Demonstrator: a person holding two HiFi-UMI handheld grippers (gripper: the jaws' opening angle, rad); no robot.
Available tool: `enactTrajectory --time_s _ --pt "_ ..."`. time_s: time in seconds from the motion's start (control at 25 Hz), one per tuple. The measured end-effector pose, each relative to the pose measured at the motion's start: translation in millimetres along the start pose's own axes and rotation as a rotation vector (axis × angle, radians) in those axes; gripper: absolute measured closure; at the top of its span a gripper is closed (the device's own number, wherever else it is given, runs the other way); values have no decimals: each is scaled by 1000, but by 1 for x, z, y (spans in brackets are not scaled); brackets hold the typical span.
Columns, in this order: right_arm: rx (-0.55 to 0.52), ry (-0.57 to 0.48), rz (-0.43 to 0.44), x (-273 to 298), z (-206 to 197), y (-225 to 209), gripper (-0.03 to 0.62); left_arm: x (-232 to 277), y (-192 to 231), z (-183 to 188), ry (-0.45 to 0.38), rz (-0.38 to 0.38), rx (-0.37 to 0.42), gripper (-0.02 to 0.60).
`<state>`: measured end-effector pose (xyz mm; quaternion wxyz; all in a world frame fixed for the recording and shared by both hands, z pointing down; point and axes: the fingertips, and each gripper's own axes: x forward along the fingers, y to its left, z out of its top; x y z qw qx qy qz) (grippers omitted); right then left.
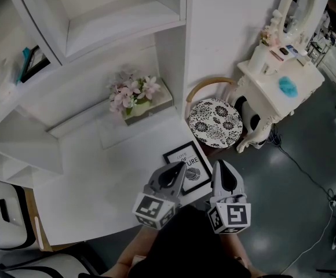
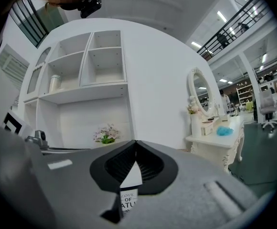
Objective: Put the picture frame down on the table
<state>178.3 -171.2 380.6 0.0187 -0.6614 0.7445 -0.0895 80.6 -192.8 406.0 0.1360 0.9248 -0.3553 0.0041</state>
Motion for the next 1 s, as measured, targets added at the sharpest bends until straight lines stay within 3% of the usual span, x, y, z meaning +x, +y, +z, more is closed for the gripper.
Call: enactTrajectory --time_s 1.0 --pt "1 42 14 -3 -11 1 589 -2 -2 -7 14 10 -2 569"
